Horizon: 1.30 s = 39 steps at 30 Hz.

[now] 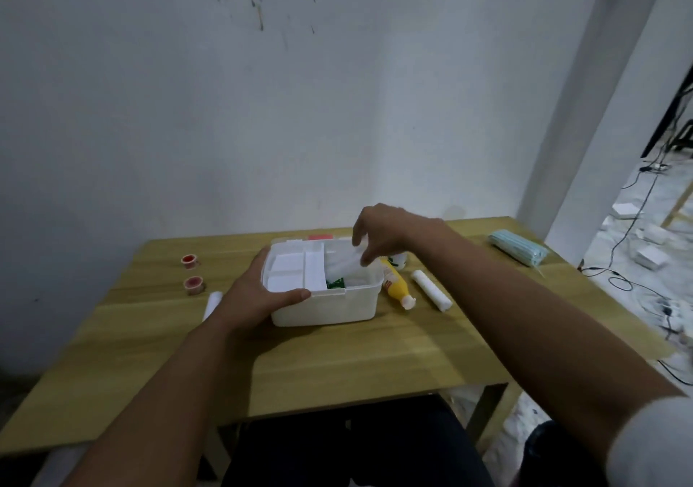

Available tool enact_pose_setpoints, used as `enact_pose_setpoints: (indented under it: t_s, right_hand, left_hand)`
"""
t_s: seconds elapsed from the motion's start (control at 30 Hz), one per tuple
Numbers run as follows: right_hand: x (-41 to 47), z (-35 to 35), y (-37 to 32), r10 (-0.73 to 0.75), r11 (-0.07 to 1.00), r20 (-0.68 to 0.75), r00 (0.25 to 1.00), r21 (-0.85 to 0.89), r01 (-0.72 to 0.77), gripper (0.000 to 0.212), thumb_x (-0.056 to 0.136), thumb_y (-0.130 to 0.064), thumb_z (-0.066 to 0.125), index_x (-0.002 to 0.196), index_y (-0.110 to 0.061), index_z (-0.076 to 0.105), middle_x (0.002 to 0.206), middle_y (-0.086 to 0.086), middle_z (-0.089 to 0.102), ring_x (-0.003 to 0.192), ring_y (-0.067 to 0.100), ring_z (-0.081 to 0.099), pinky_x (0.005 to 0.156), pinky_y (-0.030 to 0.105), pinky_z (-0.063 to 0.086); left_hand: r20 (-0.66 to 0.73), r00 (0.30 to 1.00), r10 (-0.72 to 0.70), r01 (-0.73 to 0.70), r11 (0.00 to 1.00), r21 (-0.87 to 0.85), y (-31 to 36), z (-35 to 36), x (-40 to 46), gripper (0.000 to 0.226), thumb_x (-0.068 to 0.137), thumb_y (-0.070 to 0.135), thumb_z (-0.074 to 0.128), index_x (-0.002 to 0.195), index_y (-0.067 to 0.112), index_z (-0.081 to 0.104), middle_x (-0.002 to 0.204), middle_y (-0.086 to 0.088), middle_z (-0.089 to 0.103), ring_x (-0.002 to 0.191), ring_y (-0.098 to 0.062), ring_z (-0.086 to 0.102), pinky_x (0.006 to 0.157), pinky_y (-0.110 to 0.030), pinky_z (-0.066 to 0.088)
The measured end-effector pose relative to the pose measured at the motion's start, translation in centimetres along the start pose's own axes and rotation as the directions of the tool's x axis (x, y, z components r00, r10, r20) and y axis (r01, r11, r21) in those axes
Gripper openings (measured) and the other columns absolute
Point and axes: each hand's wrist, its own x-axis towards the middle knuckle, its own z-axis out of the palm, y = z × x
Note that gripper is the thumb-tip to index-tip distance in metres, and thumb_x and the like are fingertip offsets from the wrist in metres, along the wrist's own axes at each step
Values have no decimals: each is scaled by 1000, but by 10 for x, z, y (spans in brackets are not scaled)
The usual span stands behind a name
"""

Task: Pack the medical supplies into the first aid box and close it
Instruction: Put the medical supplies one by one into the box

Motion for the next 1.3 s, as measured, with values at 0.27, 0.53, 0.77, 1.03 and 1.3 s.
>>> enact_pose_setpoints:
  t_s: [0.27,0.53,0.77,1.03,1.3]
  right_hand:
    - [21,51,-29,-25,986,-32,999,162,30,47,74,-36,87,117,-22,75,123,-4,70,110,18,61,94,39,53]
    - [21,59,-25,-49,980,-46,998,192,57,50,77,-33,84,125,-25,72,130,-4,65,111,15,56,85,27,43]
    - [22,63,-30,-36,969,-95,995,239,58,46,79,-25,85,122,-17,73,128,1,67,110,17,62,88,27,48]
    - [20,59,-20,-3,929,-114,993,368,45,30,77,-18,86,106,-11,80,107,2,77,95,13,70,89,30,57]
    - [19,66,-34,5,910,-181,984,409,71,18,79,-22,85,93,-11,82,93,2,79,84,13,71,81,29,58]
  left_hand:
    - [-4,1000,-11,11,1000,-3,-8,3,2,116,62,60,91,156,46,24,151,15,46,131,-15,47,97,-37,50]
    - [-10,1000,1,-1,1000,8,-10,2,2,117,60,64,90,155,47,25,149,18,45,133,-14,46,99,-36,50]
    - [-19,999,-27,28,1000,12,-11,2,4,121,57,68,90,156,47,24,154,13,46,134,-16,47,101,-41,51]
    - [-21,999,-31,32,999,17,-11,1,4,125,55,69,90,158,45,23,155,11,45,135,-19,46,101,-42,51]
    - [-20,1000,-16,16,1000,10,-6,3,2,117,63,58,91,158,42,23,154,7,45,127,-14,46,91,-33,49]
